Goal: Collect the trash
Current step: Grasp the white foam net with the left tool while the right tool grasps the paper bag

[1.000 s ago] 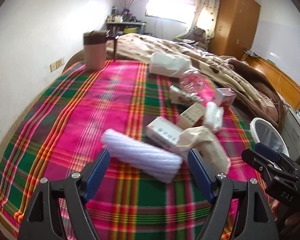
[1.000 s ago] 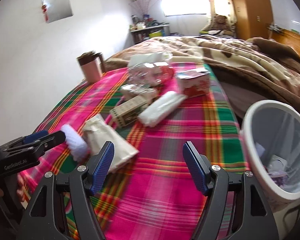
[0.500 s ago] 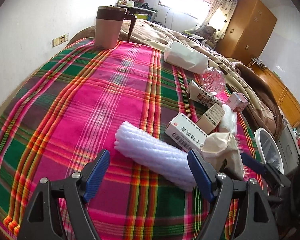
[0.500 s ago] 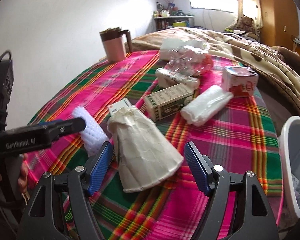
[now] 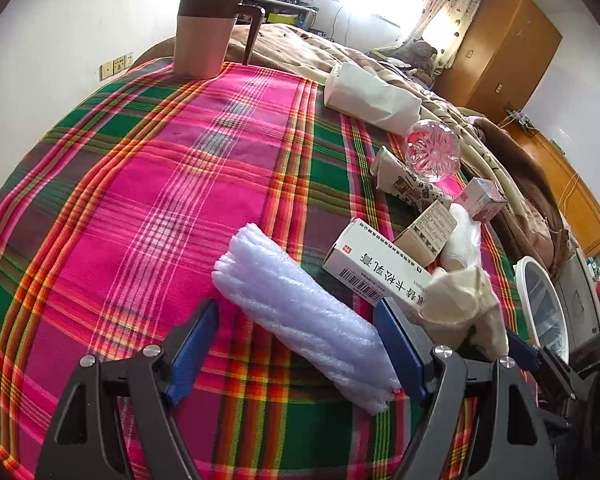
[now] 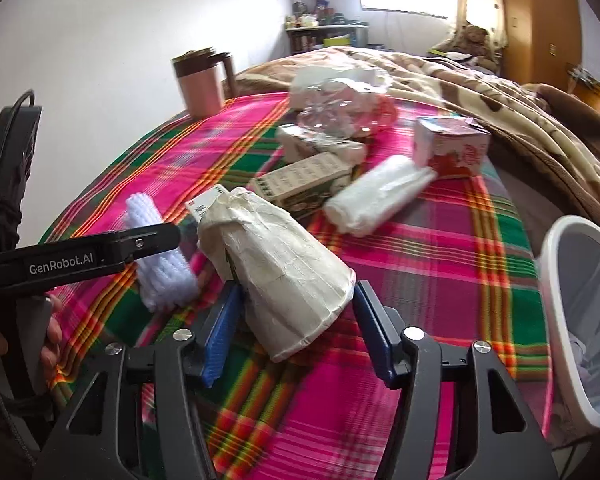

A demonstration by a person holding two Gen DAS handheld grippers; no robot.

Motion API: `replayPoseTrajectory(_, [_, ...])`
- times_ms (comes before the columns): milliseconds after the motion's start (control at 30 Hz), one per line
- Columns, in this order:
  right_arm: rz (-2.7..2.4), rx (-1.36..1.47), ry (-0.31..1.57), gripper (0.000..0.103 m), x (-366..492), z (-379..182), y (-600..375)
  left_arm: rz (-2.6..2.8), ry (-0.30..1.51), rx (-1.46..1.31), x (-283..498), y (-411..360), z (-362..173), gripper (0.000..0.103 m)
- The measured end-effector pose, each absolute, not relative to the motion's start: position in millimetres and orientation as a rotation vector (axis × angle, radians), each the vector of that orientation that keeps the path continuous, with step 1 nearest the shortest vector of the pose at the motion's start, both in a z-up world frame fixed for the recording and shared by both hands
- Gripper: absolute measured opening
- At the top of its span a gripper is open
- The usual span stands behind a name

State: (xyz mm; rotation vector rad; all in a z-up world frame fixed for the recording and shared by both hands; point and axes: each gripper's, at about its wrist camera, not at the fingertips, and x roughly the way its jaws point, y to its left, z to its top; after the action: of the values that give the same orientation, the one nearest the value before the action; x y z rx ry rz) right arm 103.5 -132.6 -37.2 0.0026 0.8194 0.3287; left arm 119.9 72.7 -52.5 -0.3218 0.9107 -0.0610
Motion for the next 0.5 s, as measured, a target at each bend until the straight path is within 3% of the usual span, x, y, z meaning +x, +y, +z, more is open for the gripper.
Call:
replayPoseTrajectory(367, [0.255, 0.09, 0.785, 0.044, 98.6, -33.8, -160.0, -0.082, 0.909, -0.289, 121.3, 49.4, -53.4, 0.081])
replayPoseTrajectory(500, [0.235, 0.115, 0.785, 0.044, 96.5, -34.7, -170.3, -0.09, 0.907, -0.275, 120.7, 43.8, -52.9, 0.069])
